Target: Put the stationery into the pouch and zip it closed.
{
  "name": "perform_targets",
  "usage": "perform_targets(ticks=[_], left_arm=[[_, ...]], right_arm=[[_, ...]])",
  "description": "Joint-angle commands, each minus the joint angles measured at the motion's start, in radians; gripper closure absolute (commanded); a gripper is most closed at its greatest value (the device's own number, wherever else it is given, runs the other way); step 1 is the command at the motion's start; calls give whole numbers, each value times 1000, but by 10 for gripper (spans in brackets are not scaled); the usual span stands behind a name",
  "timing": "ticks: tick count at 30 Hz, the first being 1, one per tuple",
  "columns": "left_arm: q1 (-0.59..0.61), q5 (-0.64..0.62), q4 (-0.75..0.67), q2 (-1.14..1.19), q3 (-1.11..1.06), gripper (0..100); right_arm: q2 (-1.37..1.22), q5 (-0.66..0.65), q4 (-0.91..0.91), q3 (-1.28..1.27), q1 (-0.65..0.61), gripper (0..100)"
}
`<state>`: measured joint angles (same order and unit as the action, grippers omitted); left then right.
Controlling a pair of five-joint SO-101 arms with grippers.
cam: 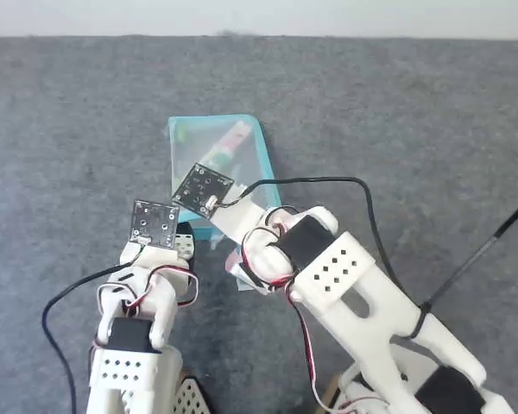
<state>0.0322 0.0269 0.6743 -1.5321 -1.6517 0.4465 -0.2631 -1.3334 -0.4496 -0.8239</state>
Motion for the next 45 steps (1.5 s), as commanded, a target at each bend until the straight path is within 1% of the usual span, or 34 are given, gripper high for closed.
perform_targets(ticks=[1,6,9,12,14,17,20,21,24,27,28,29,31,33,34,35,37,38,39,40,42,43,44,45], left_arm=[[-6,5,-31,6,31,987],[2,5,-28,6,51,987],[2,0,64,6,114,987],[3,2,192,6,225,987],[29,0,255,6,277,987],[72,-2,247,6,283,987],[97,-3,216,6,274,987],[106,-5,219,6,277,987],[121,-5,249,6,306,987],[112,-5,341,6,371,985],[104,-2,348,6,381,985],[98,2,342,6,381,985],[101,3,284,14,371,985],[101,2,215,15,341,985],[95,2,215,15,335,985],[86,2,241,15,343,985],[68,2,347,6,407,985],[64,3,368,9,438,985],[64,3,347,15,438,985],[64,3,276,17,400,985],[58,6,103,17,257,985],[61,25,75,11,214,985],[71,46,103,6,228,985],[95,55,170,6,278,985]], right_arm=[[1,43,41,52,41,992],[15,44,73,37,177,992],[53,41,159,-49,225,992],[131,37,297,-207,234,992],[191,37,401,-308,236,992],[269,26,522,-414,237,992],[343,-63,581,-483,231,991],[367,-83,581,-503,229,982],[437,-89,587,-578,229,904],[495,-86,608,-634,228,830],[507,-86,608,-641,228,809],[519,-84,608,-647,228,791],[533,-83,610,-660,226,765],[538,-83,615,-669,208,760],[539,-83,616,-675,199,760],[539,-83,616,-683,186,760],[541,-84,615,-695,157,760],[541,-84,611,-695,147,760],[539,-84,610,-695,139,760],[538,-84,608,-695,136,760],[535,-84,605,-698,134,760],[538,-84,605,-707,134,760],[541,-84,607,-713,134,760],[541,-84,607,-718,133,760]])
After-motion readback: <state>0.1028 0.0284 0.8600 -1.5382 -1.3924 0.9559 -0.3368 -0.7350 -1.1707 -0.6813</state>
